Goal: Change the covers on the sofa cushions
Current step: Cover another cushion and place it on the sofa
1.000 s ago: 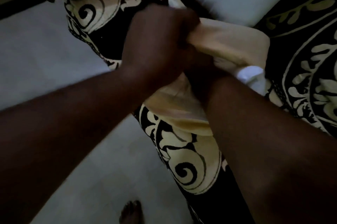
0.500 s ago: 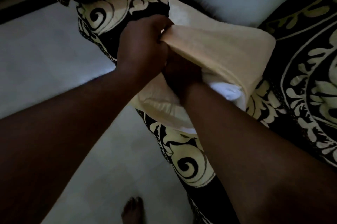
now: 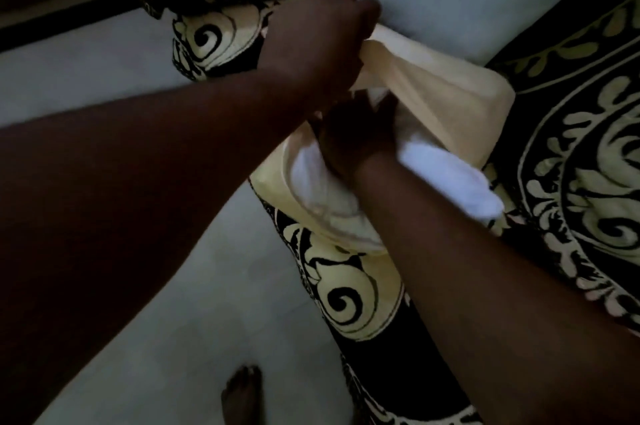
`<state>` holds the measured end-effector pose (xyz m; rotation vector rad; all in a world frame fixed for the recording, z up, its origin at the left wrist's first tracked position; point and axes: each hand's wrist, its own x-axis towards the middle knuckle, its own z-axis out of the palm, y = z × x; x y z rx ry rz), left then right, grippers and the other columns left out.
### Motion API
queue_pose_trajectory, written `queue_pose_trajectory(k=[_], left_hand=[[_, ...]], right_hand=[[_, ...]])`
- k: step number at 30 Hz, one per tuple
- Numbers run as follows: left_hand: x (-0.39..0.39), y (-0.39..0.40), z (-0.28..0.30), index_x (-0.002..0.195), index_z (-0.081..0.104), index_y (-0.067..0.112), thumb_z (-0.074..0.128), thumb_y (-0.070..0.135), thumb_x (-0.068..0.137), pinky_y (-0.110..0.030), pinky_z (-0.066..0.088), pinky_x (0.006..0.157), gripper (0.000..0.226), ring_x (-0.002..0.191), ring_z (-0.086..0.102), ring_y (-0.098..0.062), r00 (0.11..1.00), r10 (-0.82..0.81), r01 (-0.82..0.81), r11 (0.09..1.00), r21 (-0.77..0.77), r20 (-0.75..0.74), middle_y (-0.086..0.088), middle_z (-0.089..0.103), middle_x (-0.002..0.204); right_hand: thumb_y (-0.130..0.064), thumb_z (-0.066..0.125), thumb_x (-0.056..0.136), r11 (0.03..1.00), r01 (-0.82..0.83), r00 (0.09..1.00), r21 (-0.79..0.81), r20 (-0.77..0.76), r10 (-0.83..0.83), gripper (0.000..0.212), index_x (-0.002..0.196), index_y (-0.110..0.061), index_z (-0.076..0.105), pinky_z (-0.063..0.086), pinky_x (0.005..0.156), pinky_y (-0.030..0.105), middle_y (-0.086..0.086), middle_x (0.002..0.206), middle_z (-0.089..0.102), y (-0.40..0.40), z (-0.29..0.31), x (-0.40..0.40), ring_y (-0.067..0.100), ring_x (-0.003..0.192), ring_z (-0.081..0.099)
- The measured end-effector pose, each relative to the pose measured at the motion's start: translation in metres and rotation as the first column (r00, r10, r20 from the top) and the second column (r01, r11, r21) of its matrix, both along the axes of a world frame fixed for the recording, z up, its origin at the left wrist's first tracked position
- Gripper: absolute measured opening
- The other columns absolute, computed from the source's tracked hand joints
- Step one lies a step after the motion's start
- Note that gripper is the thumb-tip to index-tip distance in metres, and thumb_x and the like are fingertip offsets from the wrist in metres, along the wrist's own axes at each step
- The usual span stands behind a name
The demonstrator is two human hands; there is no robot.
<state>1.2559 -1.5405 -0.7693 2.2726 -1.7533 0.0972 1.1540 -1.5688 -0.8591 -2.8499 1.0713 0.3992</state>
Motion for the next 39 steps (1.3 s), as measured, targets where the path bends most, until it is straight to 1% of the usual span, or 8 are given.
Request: queue_pose_trajectory(k=[5, 14, 23, 29, 32, 34, 37, 39], left_hand=[[-0.024, 0.012, -0.007, 0.113, 0.066, 0.026, 0.055, 0.02, 0.085, -0.04, 0.048, 0.073, 0.03, 0.101, 0.064, -0.034, 0.998, 0.012, -0.019, 0.994, -0.106, -0.066, -0.003, 0.067, 0.113], [0.004, 0.037, -0.031, 0.111, 0.074, 0.015, 0.059, 0.017, 0.087, -0.044, 0.056, 0.072, 0.028, 0.09, 0.07, -0.032, 0.995, -0.076, 0.051, 0.932, -0.359, -0.058, -0.007, 0.073, 0.106], [-0.009, 0.023, -0.012, 0.107, 0.067, 0.027, 0.055, 0.022, 0.085, -0.041, 0.049, 0.073, 0.026, 0.1, 0.064, -0.034, 0.991, 0.088, -0.087, 0.996, 0.008, -0.103, -0.004, 0.066, 0.111], [-0.039, 0.024, -0.007, 0.109, 0.065, 0.024, 0.053, 0.025, 0.09, -0.04, 0.046, 0.069, 0.023, 0.097, 0.064, -0.035, 0.982, 0.138, -0.136, 0.99, 0.027, -0.13, -0.005, 0.064, 0.111], [-0.052, 0.034, -0.012, 0.11, 0.063, 0.021, 0.054, 0.02, 0.087, -0.043, 0.052, 0.069, 0.024, 0.094, 0.064, -0.038, 0.985, 0.09, -0.084, 0.995, 0.052, -0.145, -0.007, 0.062, 0.109], [-0.059, 0.044, -0.018, 0.109, 0.061, 0.021, 0.055, 0.016, 0.084, -0.047, 0.054, 0.069, 0.027, 0.092, 0.064, -0.039, 0.978, 0.112, -0.097, 0.991, 0.089, -0.176, -0.008, 0.061, 0.107], [-0.086, 0.063, -0.023, 0.118, 0.057, 0.019, 0.063, 0.015, 0.08, -0.048, 0.052, 0.072, 0.038, 0.094, 0.061, -0.039, 0.975, 0.061, -0.05, 0.997, 0.058, -0.214, -0.01, 0.058, 0.114], [-0.122, 0.083, -0.026, 0.126, 0.057, 0.015, 0.069, 0.025, 0.081, -0.044, 0.048, 0.084, 0.048, 0.106, 0.058, -0.037, 0.946, -0.235, 0.227, 0.972, -0.062, -0.222, -0.014, 0.059, 0.123]], right_hand=[[-0.07, 0.006, 0.095, 0.996, 0.045, 0.998, 0.076, 0.037, -0.048, 0.071, 0.158, -0.042, -0.01, -0.021, 0.109, 0.068, 0.008, 0.166, -0.024, 0.028, -0.03, -0.044, 0.042, 0.15, -0.022], [-0.066, 0.026, 0.101, 0.995, 0.081, 0.989, 0.055, 0.122, -0.087, 0.068, 0.161, -0.038, 0.01, -0.017, 0.105, 0.043, 0.008, 0.17, 0.002, -0.019, -0.09, -0.006, 0.034, 0.154, 0.005], [-0.048, 0.026, 0.106, 0.995, -0.094, 0.991, -0.04, 0.093, 0.098, 0.055, 0.158, -0.031, 0.025, 0.004, 0.115, 0.067, 0.01, 0.167, 0.019, 0.051, -0.006, -0.034, 0.039, 0.153, 0.013], [-0.035, 0.053, 0.098, 0.997, 0.005, 0.98, -0.081, 0.201, 0.012, 0.059, 0.154, -0.022, 0.04, 0.009, 0.124, 0.054, 0.01, 0.164, 0.029, 0.093, 0.047, -0.145, 0.033, 0.154, 0.017], [-0.041, 0.059, 0.097, 0.948, 0.31, 0.866, -0.067, 0.43, -0.253, 0.054, 0.148, -0.027, 0.048, 0.014, 0.123, 0.054, 0.009, 0.164, 0.03, 0.093, 0.059, -0.201, 0.029, 0.153, 0.022], [-0.045, 0.068, 0.093, 0.816, 0.557, 0.634, 0.155, 0.555, -0.538, 0.067, 0.151, -0.024, 0.042, 0.027, 0.119, 0.045, 0.01, 0.162, 0.027, 0.093, 0.056, -0.226, 0.028, 0.149, 0.027], [-0.039, 0.073, 0.089, 0.667, 0.602, 0.434, 0.439, 0.522, -0.735, 0.064, 0.145, -0.021, 0.049, 0.043, 0.099, 0.028, 0.005, 0.143, 0.051, 0.095, 0.04, -0.225, 0.021, 0.129, 0.051], [-0.034, 0.076, 0.087, 0.649, 0.574, 0.363, 0.5, 0.555, -0.749, 0.055, 0.137, -0.021, 0.057, 0.049, 0.095, 0.029, 0.0, 0.131, 0.064, 0.092, 0.034, -0.214, 0.019, 0.118, 0.061]])
